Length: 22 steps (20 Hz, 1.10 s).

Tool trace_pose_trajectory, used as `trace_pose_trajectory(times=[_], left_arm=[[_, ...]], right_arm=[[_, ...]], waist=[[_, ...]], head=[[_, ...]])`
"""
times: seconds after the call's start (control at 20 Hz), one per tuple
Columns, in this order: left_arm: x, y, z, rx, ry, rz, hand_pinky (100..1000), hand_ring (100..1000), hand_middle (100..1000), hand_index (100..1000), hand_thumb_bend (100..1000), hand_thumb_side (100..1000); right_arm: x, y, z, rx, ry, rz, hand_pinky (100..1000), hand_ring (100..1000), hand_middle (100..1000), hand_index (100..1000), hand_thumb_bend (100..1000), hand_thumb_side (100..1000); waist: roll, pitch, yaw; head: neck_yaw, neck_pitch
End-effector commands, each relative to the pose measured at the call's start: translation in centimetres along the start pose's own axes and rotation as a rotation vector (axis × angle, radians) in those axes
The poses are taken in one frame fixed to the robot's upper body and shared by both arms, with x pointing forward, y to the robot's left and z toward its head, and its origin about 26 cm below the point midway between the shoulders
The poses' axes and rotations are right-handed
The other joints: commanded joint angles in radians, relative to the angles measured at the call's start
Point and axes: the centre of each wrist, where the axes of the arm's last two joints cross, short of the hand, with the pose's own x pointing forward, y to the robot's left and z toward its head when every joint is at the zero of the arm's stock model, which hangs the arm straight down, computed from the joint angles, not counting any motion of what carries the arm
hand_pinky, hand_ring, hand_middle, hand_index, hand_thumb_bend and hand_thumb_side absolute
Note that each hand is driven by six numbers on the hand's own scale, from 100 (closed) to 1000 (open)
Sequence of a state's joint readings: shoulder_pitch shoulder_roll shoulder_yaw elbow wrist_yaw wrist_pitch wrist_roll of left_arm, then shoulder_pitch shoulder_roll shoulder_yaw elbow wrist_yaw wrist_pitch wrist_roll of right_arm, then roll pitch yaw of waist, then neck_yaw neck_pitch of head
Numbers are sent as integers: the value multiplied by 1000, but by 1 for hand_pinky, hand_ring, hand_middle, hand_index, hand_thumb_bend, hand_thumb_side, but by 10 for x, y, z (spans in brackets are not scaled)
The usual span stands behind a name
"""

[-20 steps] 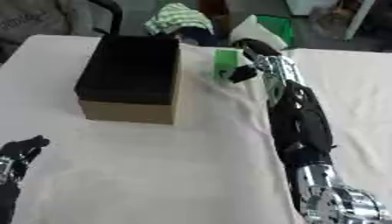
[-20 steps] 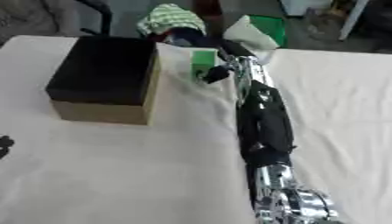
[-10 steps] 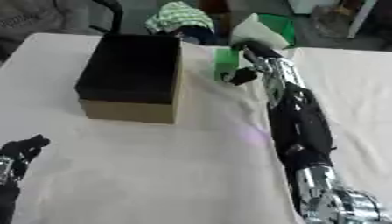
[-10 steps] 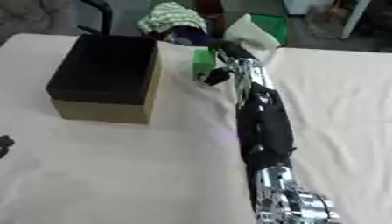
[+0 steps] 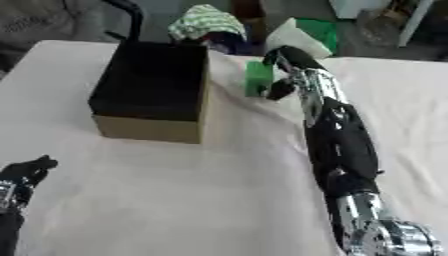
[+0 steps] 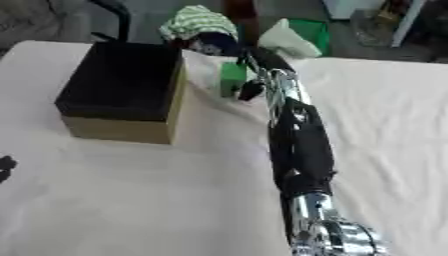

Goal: Pick up objects on the table and place them in the box.

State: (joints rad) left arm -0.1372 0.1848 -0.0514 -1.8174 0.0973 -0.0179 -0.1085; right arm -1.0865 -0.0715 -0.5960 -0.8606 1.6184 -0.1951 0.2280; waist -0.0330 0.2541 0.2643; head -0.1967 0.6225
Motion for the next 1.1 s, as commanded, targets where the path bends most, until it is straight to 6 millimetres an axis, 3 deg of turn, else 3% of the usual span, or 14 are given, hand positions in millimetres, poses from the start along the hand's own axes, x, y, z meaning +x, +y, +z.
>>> trace_pose_trajectory(times=[0.05, 0.75, 1.1], left_arm=[[7, 1, -3, -8, -26, -13, 1000, 952, 682, 716, 100, 818], [3, 2, 0, -3, -7, -4, 1000, 950, 673, 715, 100, 813], [2, 3, 2, -4, 3, 3, 1000, 951, 671, 714, 100, 811]], right_arm=[[4, -17, -2, -71, -14, 22, 808, 683, 430, 545, 279, 100], [30, -57, -6, -200, -153, -11, 801, 653, 381, 528, 281, 100], [54, -61, -9, -200, -247, -15, 801, 659, 383, 539, 312, 100]], waist=[[4, -17, -2], [3, -52, -26], [2, -71, -36]], head=[[-1, -12], [-3, -3], [-5, 2]])
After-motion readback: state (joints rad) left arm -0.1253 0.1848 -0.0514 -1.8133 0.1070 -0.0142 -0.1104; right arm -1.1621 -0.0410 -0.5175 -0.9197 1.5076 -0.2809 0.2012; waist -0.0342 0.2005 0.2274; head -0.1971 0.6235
